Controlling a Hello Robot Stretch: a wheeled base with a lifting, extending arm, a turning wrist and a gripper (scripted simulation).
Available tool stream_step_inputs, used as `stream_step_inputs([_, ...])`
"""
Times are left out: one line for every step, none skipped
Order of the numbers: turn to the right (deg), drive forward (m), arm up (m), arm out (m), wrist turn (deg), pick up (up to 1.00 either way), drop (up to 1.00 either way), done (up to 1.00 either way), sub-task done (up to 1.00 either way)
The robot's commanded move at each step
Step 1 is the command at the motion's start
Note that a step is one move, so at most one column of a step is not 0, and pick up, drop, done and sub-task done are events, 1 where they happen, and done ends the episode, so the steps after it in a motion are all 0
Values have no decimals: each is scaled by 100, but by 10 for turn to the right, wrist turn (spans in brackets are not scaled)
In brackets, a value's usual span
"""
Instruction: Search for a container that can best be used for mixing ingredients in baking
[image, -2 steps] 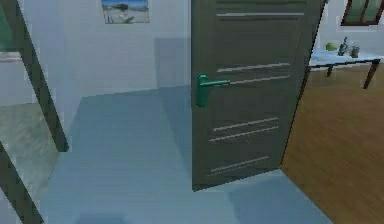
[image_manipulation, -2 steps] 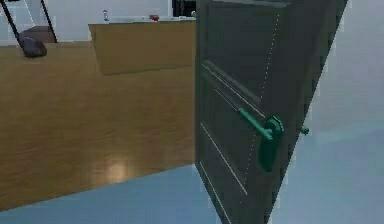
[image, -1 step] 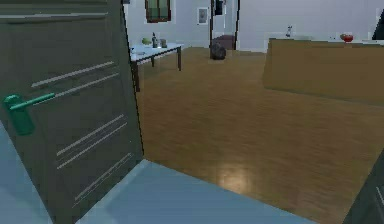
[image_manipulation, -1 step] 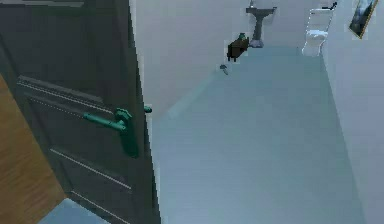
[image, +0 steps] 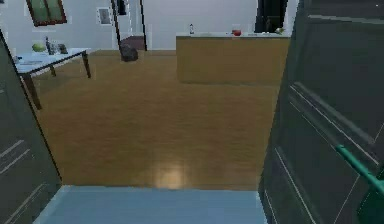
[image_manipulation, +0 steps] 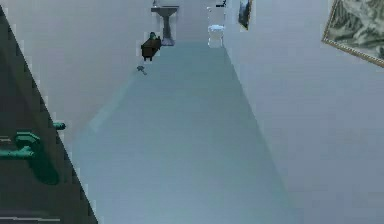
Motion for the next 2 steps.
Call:
stream_step_inputs([0, 100, 0, 0, 0, 0, 0, 0, 0])
stream_step_inputs([60, 0, 0, 0, 0, 0, 0, 0, 0])
